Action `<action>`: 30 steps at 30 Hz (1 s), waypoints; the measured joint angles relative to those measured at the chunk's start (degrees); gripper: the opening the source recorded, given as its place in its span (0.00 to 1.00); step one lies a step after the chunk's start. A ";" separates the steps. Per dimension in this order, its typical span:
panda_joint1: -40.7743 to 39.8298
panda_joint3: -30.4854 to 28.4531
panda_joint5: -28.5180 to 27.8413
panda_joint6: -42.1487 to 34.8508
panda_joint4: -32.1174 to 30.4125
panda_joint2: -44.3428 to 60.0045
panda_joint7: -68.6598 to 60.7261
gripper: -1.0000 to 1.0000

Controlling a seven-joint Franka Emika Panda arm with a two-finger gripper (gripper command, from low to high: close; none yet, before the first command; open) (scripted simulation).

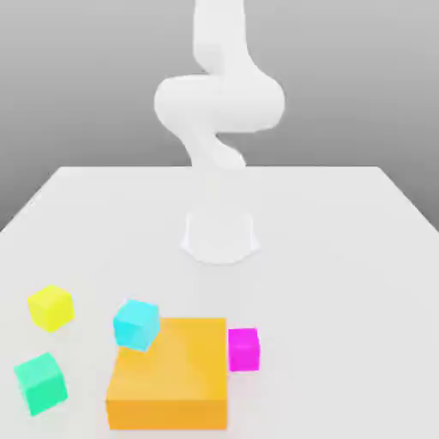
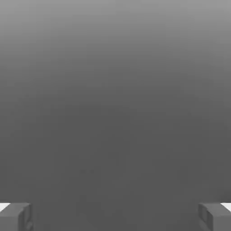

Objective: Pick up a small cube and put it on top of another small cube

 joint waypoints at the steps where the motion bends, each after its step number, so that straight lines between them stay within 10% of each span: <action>1: -0.97 1.12 0.11 0.98 -0.97 1.34 2.62 0.50; 30: -19.56 24.44 -1.52 27.03 -26.84 37.70 75.94 0.50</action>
